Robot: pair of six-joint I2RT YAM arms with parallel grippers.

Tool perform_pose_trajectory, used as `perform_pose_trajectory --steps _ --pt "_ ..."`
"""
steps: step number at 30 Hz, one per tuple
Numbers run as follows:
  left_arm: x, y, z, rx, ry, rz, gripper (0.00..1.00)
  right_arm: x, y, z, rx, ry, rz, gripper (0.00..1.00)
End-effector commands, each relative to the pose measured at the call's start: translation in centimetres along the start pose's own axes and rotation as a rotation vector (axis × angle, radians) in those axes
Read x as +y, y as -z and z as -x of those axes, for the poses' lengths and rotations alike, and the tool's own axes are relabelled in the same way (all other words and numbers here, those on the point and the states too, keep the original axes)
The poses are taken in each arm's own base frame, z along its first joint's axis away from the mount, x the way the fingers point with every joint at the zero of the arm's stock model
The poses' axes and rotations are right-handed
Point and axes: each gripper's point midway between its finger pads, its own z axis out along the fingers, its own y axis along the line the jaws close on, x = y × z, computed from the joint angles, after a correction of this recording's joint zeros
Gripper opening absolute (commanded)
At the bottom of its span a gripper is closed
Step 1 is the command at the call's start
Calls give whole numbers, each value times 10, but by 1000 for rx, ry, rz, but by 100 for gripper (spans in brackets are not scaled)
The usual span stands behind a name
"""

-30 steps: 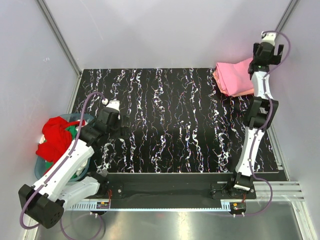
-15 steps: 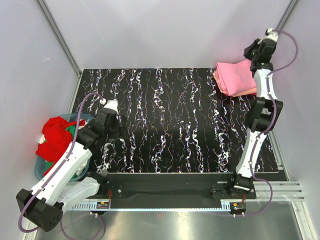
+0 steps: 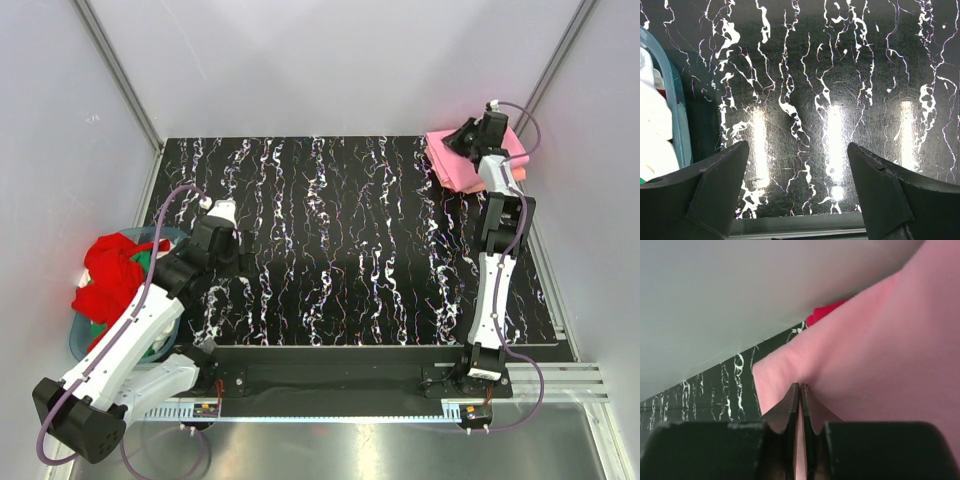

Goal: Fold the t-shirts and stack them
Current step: Neatly place the folded tshirt to the corner, then reset both grippers

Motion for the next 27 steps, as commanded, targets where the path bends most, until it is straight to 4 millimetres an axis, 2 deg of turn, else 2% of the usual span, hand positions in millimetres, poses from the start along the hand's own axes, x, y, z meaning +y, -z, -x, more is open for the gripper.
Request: perform_pose_trajectory --steps 1,3,4,6,8,9,10,11,12,13,15,16,17,18,19,20,21,22,23,24,25,26,27 --pt "4 4 15 -66 13 14 86 33 -1 9 -12 -14 76 10" --pt "4 5 15 -68 12 14 86 36 -1 7 -6 -20 67 13" --pt "4 4 14 -64 13 17 86 44 5 16 -23 -7 73 15" --pt "4 5 15 -69 14 17 86 60 14 31 -52 13 87 30" --pt "5 6 15 -72 17 20 86 89 36 64 -115 48 107 50" --pt "6 7 16 -78 21 19 86 102 45 70 -122 62 107 67" --pt "6 8 17 -84 24 21 86 127 66 92 -166 83 125 72" --pt "7 10 19 -93 28 22 86 138 77 101 -189 100 121 76" --pt "8 11 20 -99 31 24 86 158 87 98 -181 114 133 79" --pt "8 12 20 -105 33 23 86 185 113 113 -216 132 155 85" --pt "9 16 23 -125 41 26 87 201 133 101 -180 118 133 92" --pt "10 18 25 -134 44 24 88 234 166 105 -194 113 179 95" --pt "10 20 26 -144 45 22 90 225 164 76 -124 77 144 98" --pt "10 21 27 -150 47 20 91 226 176 69 -109 52 149 98" --pt "10 22 28 -155 49 18 93 266 211 59 -101 19 226 100" --pt "10 23 28 -160 51 13 94 250 209 10 24 -16 223 100" --pt "10 24 29 -166 52 11 94 262 223 -1 37 -18 286 100" --pt "10 25 30 -169 51 9 94 283 259 -7 37 -4 370 100" --pt "9 26 30 -175 52 2 95 274 263 -55 142 -11 372 100" --pt "9 27 31 -179 55 0 95 283 290 -59 128 -2 394 100" --pt "9 27 31 -180 54 -2 95 281 300 -72 146 6 397 100" --pt "8 28 33 -186 56 -5 95 264 304 -100 201 -2 366 100" --pt "9 28 32 -185 56 -5 95 257 314 -109 208 -9 358 100"
